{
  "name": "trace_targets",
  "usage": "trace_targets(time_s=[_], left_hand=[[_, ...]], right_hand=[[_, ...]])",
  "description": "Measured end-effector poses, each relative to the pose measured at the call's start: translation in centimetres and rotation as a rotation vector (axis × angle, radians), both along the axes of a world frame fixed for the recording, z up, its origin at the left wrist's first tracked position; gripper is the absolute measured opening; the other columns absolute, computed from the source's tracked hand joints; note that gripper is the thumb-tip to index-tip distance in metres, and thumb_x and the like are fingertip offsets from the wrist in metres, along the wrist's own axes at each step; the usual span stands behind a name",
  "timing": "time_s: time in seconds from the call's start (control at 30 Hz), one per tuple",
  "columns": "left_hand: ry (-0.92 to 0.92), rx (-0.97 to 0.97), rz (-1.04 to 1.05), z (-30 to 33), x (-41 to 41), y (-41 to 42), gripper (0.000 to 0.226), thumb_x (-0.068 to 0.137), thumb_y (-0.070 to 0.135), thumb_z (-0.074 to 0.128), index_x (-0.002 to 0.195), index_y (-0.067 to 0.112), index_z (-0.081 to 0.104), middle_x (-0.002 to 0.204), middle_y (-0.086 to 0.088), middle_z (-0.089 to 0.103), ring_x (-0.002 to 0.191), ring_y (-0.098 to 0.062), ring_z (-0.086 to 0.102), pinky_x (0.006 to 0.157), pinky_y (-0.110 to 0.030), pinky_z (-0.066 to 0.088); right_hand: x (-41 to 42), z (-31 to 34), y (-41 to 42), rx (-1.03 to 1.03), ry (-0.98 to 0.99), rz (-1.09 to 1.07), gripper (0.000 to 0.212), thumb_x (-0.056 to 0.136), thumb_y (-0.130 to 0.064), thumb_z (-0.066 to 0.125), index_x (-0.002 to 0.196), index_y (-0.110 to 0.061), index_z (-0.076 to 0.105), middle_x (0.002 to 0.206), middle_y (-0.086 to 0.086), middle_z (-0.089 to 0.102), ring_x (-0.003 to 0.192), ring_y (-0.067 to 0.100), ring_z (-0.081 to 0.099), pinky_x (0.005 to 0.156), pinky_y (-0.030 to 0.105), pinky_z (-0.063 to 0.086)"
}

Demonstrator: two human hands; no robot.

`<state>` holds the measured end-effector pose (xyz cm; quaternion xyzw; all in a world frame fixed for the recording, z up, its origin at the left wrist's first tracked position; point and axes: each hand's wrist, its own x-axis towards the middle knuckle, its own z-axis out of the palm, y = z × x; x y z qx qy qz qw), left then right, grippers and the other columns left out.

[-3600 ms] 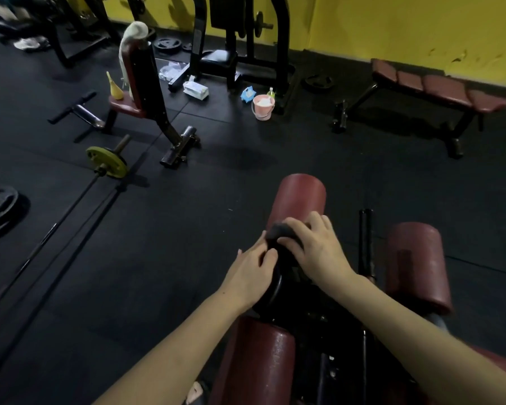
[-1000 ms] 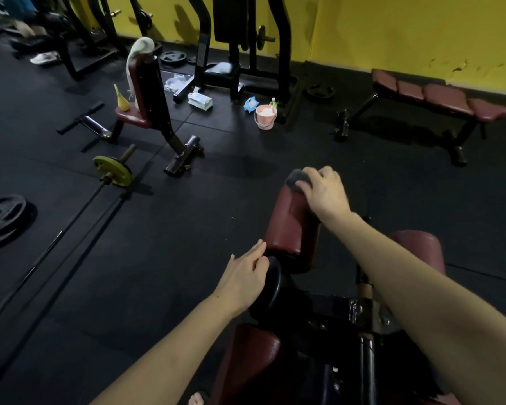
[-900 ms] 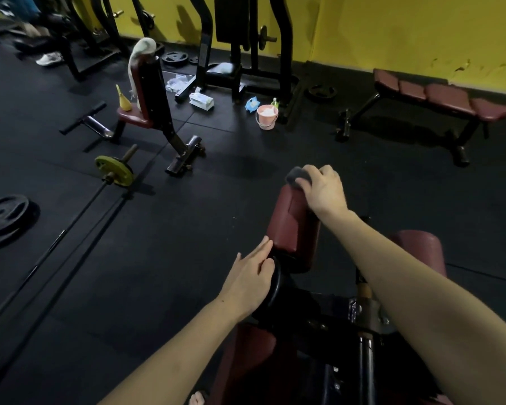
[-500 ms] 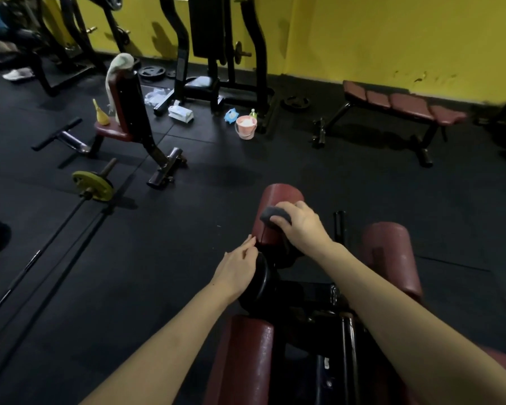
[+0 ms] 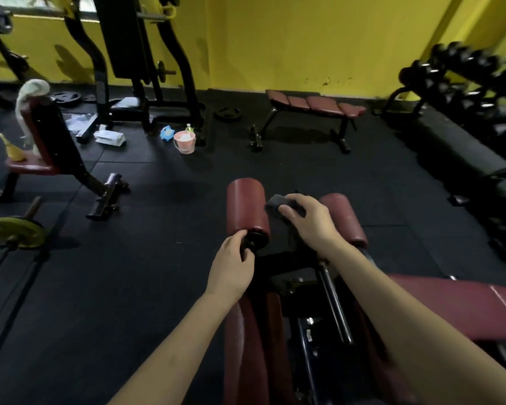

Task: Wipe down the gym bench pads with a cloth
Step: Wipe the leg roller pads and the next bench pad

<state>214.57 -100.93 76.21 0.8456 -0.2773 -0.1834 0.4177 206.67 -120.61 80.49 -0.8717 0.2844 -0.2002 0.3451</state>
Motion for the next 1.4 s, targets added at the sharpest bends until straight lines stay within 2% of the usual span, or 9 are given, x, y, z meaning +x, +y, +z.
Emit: trace_targets(time_s=[0.23,0.4,0.67,0.73,0.87,1.03,1.13,1.27,1.4], left_hand=[[-0.111,-0.121,-0.196,2.2,-5.6,-3.5,0.040,0.104,0.022,0.048,0.144,0.026,0.052,0.148,0.010,0.049,0.135,-0.010,0.045,0.103,-0.017,0.029],[-0.153,-0.150,-0.287,2.3,-9.5,-6.2,0.039,0.101,0.019,0.050,0.139,0.024,0.056,0.140,0.009,0.053,0.131,-0.012,0.050,0.111,-0.028,0.040],[-0.356,-0.013,-0.385,1.2,-14.8,-13.8,0.044,0.101,0.023,0.047,0.145,0.024,0.050,0.142,0.009,0.051,0.132,-0.012,0.047,0.111,-0.034,0.041],[-0.420,0.083,-0.395,0.5,-16.2,-16.3,0.045,0.102,0.027,0.045,0.147,0.025,0.046,0.143,0.009,0.051,0.131,-0.014,0.048,0.109,-0.035,0.043],[-0.334,0.240,-0.297,-0.8,-18.2,-21.4,0.048,0.104,0.032,0.042,0.152,0.027,0.040,0.148,0.008,0.046,0.135,-0.015,0.047,0.106,-0.040,0.047],[-0.216,0.374,-0.165,-3.2,-18.3,-25.9,0.056,0.105,0.033,0.043,0.159,0.027,0.031,0.164,0.007,0.031,0.144,-0.018,0.041,0.112,-0.038,0.042],[-0.162,0.457,-0.125,-4.3,-17.8,-27.9,0.061,0.105,0.036,0.042,0.163,0.028,0.022,0.171,0.006,0.017,0.148,-0.022,0.036,0.116,-0.040,0.039],[-0.084,0.577,-0.147,-6.3,-17.8,-29.3,0.063,0.106,0.040,0.037,0.164,0.023,0.018,0.173,0.001,0.007,0.147,-0.029,0.038,0.123,-0.042,0.029],[-0.057,0.580,-0.101,-7.8,-18.6,-29.3,0.063,0.107,0.041,0.035,0.164,0.030,0.011,0.172,0.009,-0.004,0.149,-0.027,0.035,0.126,-0.040,0.021]], right_hand=[[-8.9,2.9,-1.6,-0.095,-0.054,-0.112,0.033,0.100,-0.039,0.066,0.129,-0.023,0.068,0.103,-0.017,0.059,0.105,0.007,0.058,0.093,0.023,0.043],[-13.2,1.8,-4.6,-0.089,-0.077,-0.196,0.029,0.099,-0.038,0.068,0.125,-0.026,0.069,0.104,-0.006,0.062,0.101,0.010,0.060,0.093,0.026,0.047],[-16.7,-2.7,-13.7,-0.005,-0.042,-0.200,0.025,0.099,-0.040,0.068,0.122,-0.030,0.070,0.107,-0.003,0.067,0.100,0.010,0.062,0.084,0.015,0.043],[-17.1,-4.1,-16.9,0.002,-0.029,-0.167,0.024,0.099,-0.041,0.067,0.121,-0.032,0.070,0.104,-0.005,0.066,0.098,0.010,0.062,0.084,0.019,0.045],[-17.1,-7.1,-22.1,0.061,-0.023,-0.091,0.030,0.099,-0.041,0.066,0.126,-0.027,0.069,0.105,-0.006,0.065,0.100,0.012,0.062,0.087,0.026,0.049],[-15.6,-10.1,-26.2,0.062,0.005,0.052,0.030,0.101,-0.038,0.066,0.127,-0.025,0.068,0.104,-0.005,0.060,0.095,0.009,0.058,0.078,0.009,0.038],[-13.0,-11.0,-28.0,0.024,-0.010,0.097,0.031,0.101,-0.037,0.065,0.129,-0.022,0.067,0.105,-0.004,0.057,0.098,0.012,0.056,0.079,0.017,0.038],[-6.7,-11.5,-31.2,-0.014,-0.025,0.115,0.039,0.103,-0.038,0.062,0.136,-0.018,0.063,0.113,-0.001,0.054,0.112,0.018,0.052,0.093,0.030,0.041],[-2.2,-14.2,-32.1,-0.093,0.101,0.176,0.038,0.103,-0.044,0.058,0.135,-0.025,0.064,0.123,0.006,0.055,0.121,0.029,0.048,0.103,0.046,0.046]])
